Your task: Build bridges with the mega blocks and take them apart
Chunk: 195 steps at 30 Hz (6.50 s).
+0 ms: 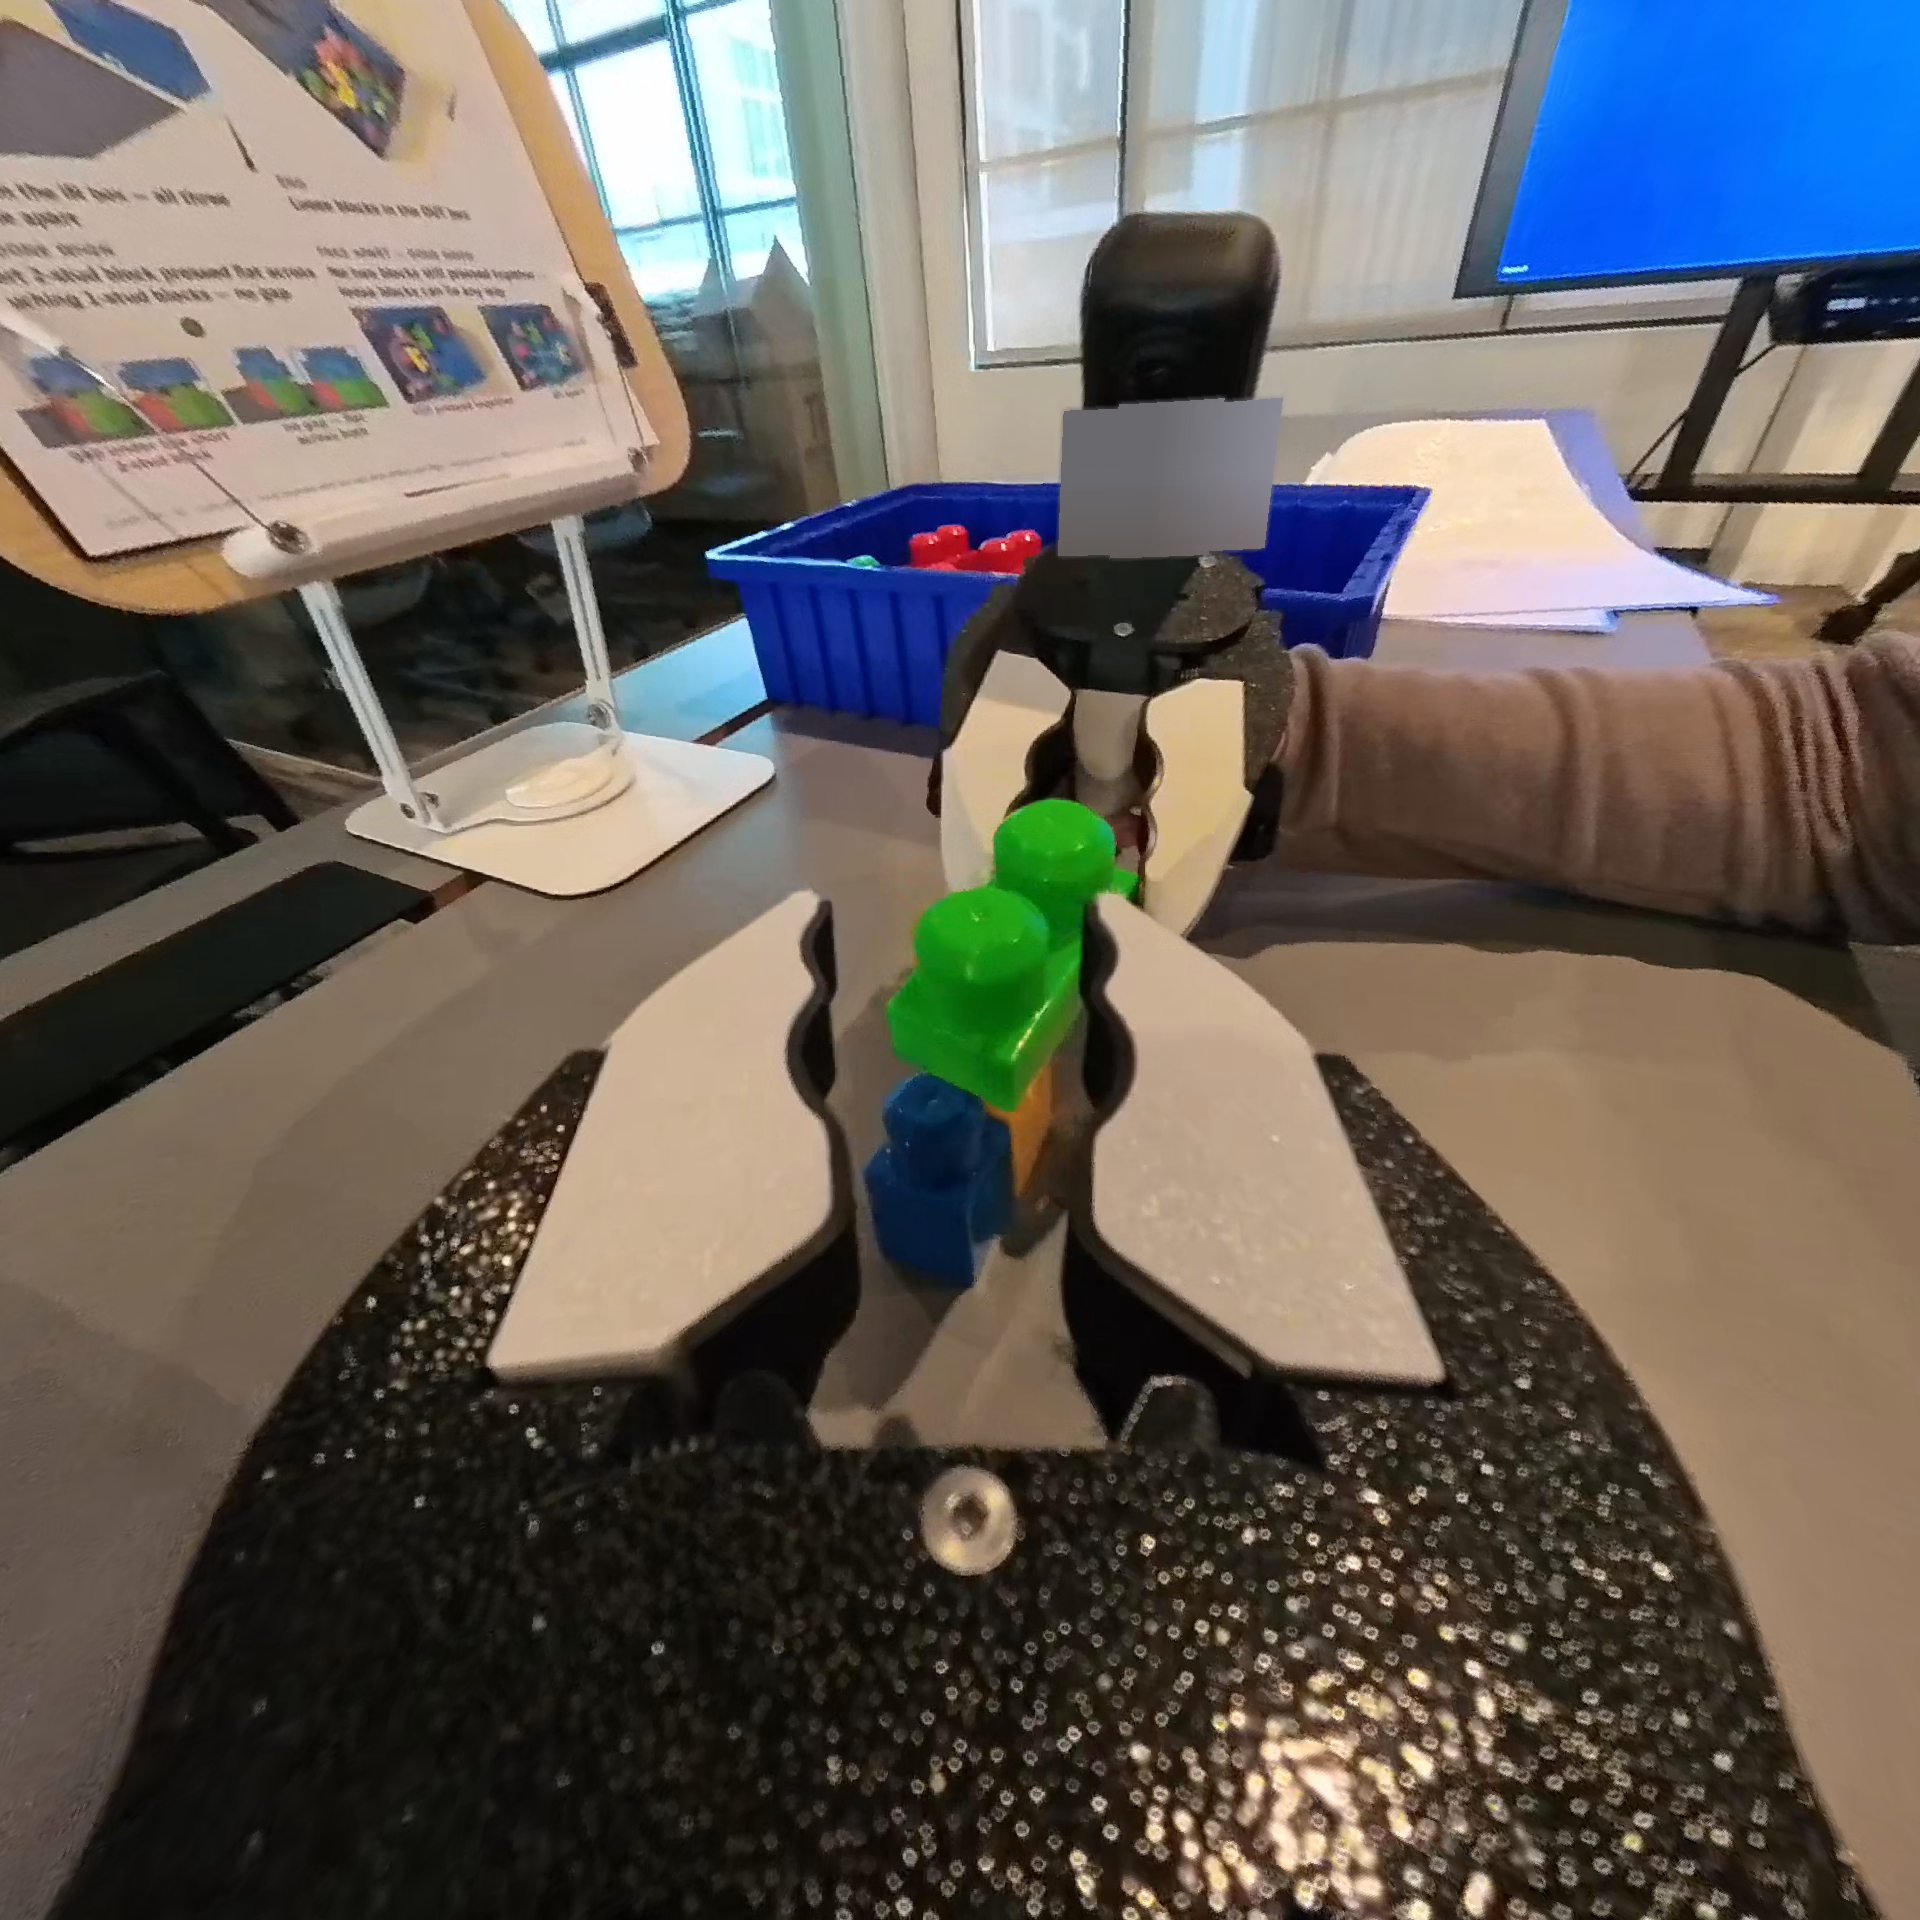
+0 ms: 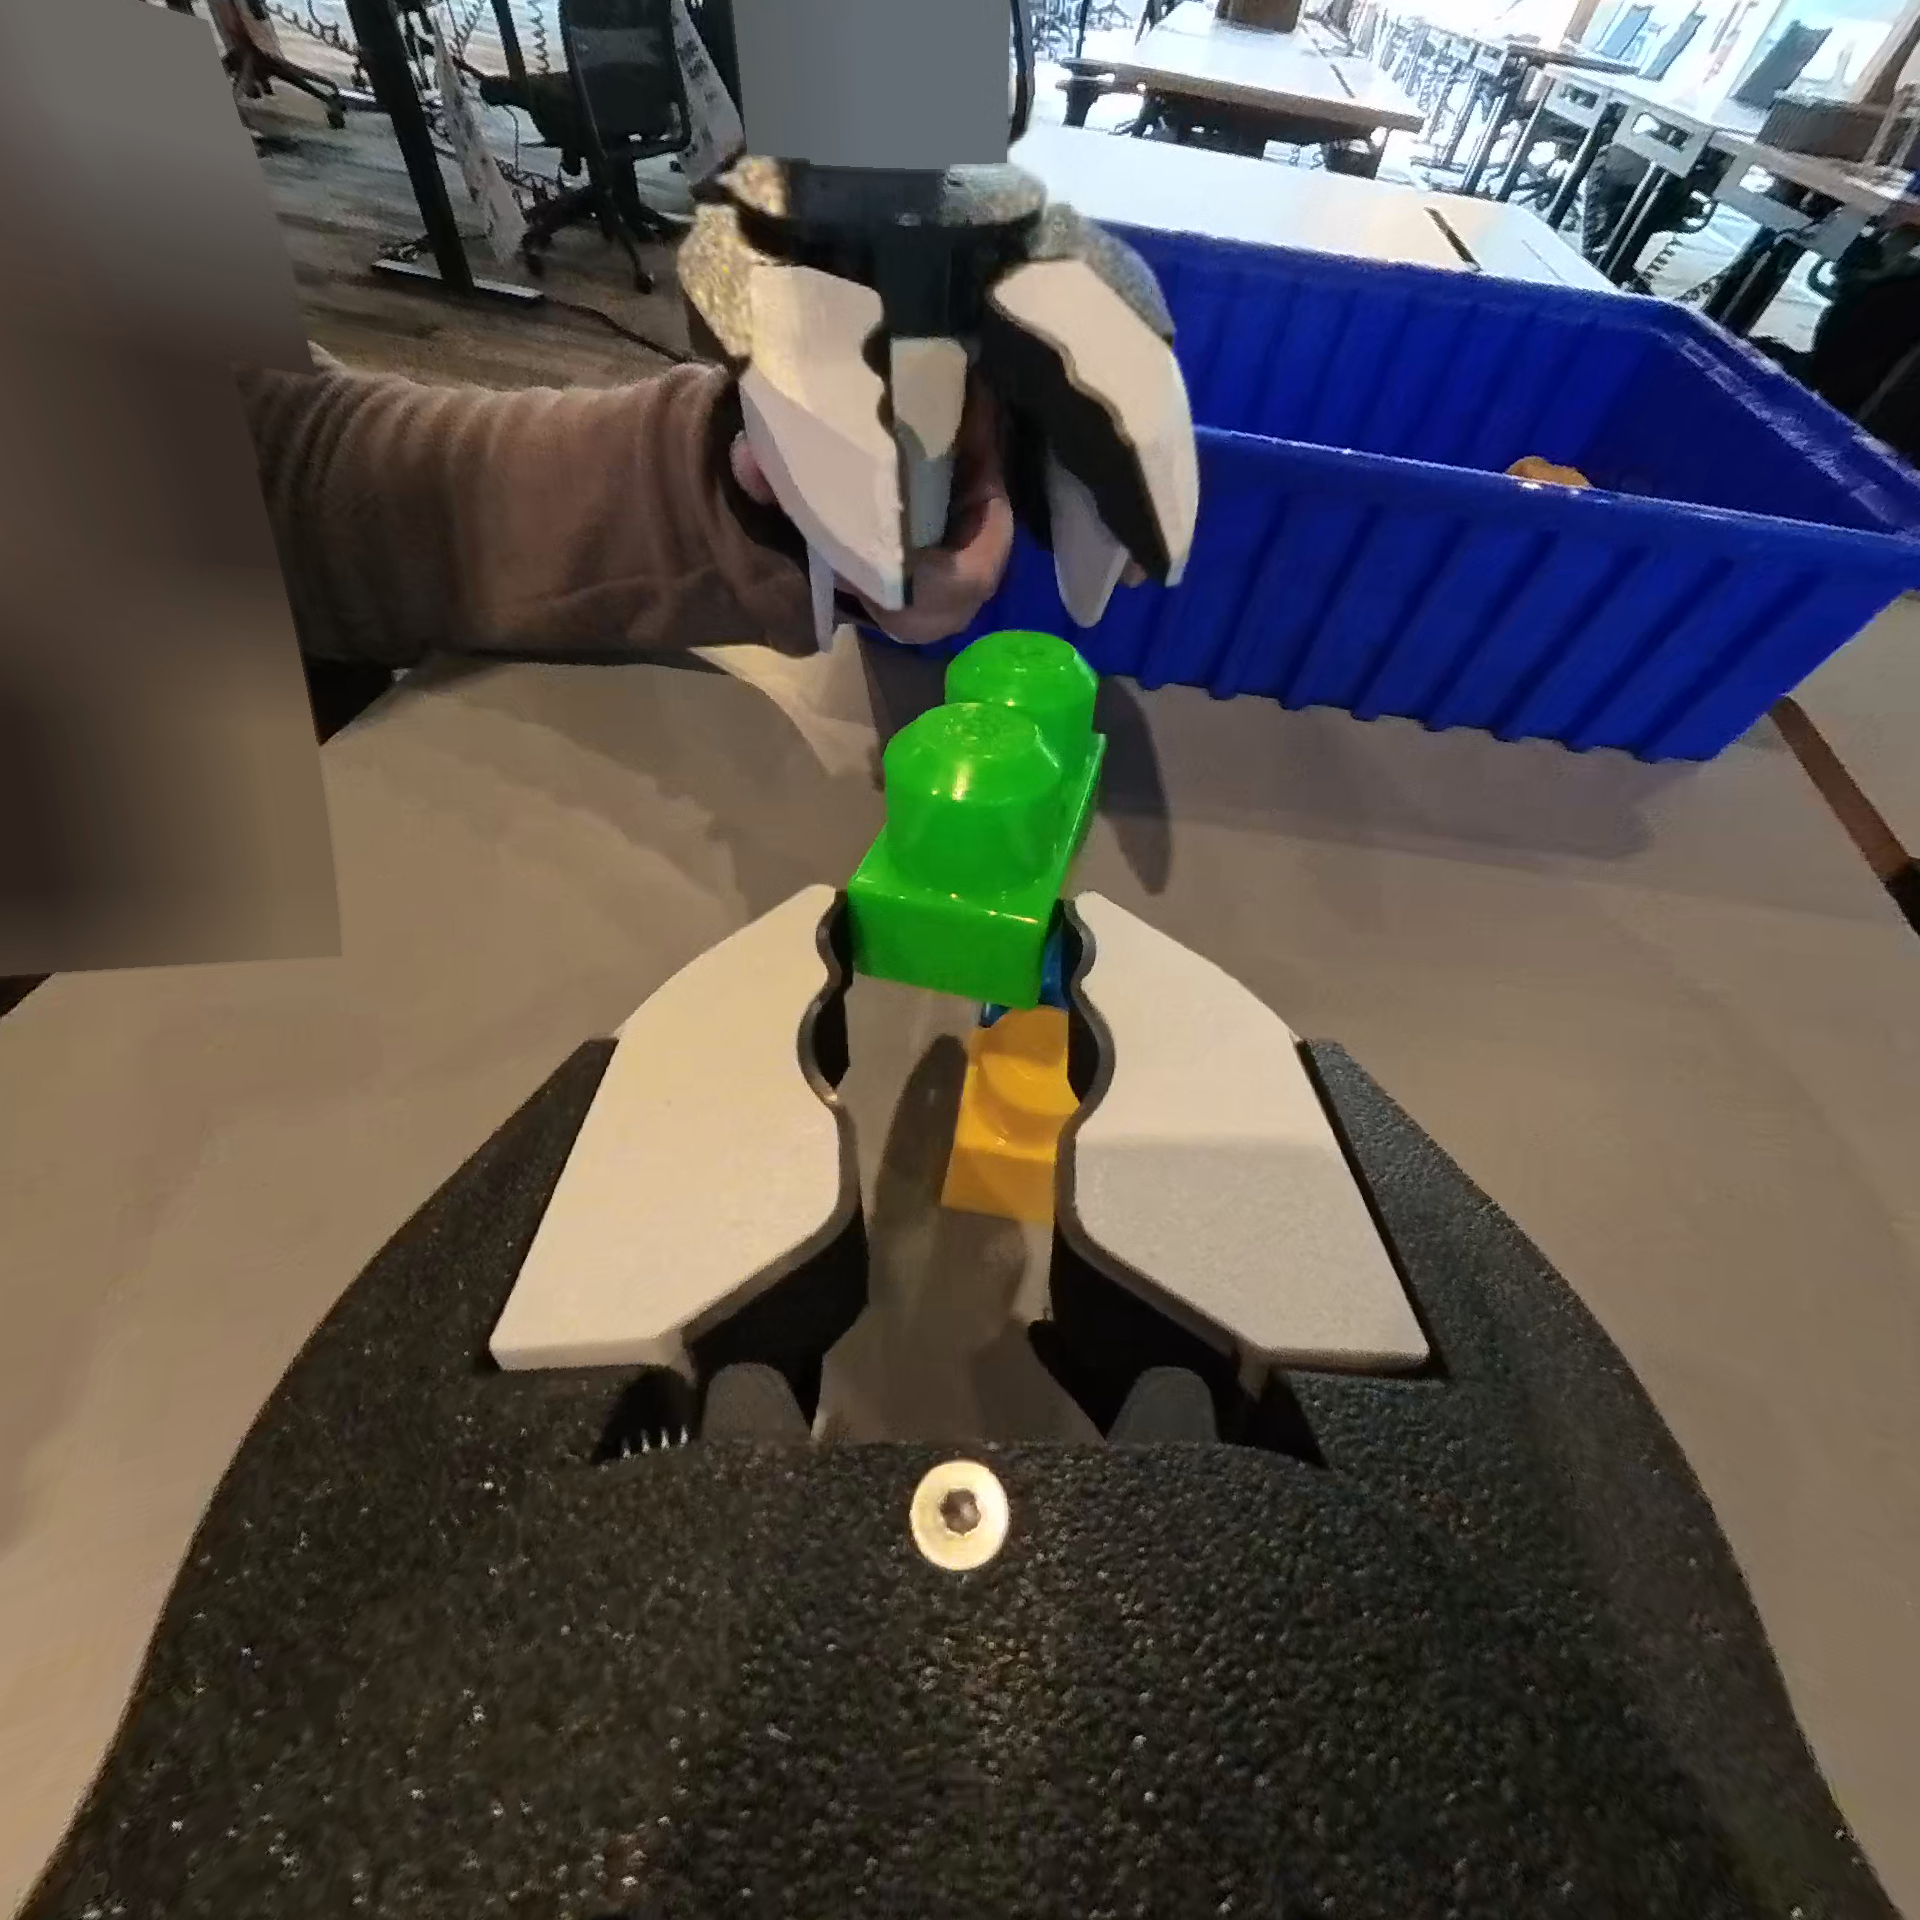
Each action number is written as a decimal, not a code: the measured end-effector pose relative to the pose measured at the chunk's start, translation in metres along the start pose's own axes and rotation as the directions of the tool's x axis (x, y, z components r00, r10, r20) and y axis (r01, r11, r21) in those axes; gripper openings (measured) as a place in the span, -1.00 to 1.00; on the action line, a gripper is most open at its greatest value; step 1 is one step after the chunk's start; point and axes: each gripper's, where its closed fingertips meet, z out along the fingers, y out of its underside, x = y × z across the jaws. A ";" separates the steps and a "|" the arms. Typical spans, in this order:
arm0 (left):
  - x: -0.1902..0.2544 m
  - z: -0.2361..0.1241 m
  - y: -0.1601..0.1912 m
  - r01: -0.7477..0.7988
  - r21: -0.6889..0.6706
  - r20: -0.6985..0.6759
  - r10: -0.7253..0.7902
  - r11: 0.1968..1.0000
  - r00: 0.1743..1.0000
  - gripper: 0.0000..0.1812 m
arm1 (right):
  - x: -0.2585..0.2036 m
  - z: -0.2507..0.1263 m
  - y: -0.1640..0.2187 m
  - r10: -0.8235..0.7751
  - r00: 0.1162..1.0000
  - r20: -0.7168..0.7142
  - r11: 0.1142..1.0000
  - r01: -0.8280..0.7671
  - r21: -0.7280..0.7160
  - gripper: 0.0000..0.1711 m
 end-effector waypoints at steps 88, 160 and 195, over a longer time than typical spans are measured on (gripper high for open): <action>-0.004 0.030 0.069 0.057 -0.234 -0.094 -0.080 0.971 0.992 -0.66 | 0.017 0.011 0.029 0.099 0.995 0.008 0.991 -0.098 -0.086 -0.66; 0.001 0.043 0.038 -0.157 0.018 0.139 0.153 0.987 0.978 -0.33 | 0.040 -0.414 0.182 0.162 0.904 -0.396 0.700 -0.388 -0.600 -0.57; 0.008 0.042 0.038 -0.154 0.027 0.091 0.151 0.988 0.984 -0.37 | 0.038 -0.424 0.191 0.214 0.883 -0.418 0.389 -0.470 -0.792 -0.61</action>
